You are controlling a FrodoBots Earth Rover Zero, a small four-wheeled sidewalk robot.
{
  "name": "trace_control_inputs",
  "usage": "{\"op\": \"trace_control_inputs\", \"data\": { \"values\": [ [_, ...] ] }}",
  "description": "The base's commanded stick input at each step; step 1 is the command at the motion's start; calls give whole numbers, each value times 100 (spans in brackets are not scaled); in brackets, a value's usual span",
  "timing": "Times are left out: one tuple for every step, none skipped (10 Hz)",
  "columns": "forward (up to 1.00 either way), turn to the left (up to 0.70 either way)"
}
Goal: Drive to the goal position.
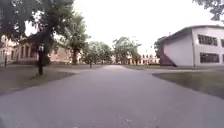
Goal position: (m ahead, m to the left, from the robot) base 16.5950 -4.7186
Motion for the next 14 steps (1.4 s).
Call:
{"op": "trace_control_inputs", "data": {
  "values": [
    [45, 0],
    [45, 0],
    [45, 0],
    [45, 0],
    [45, 0],
    [45, 0],
    [45, 0],
    [45, 0],
    [45, 0],
    [45, 0],
    [45, 0],
    [45, 0],
    [45, 0],
    [45, 0]
  ]
}}
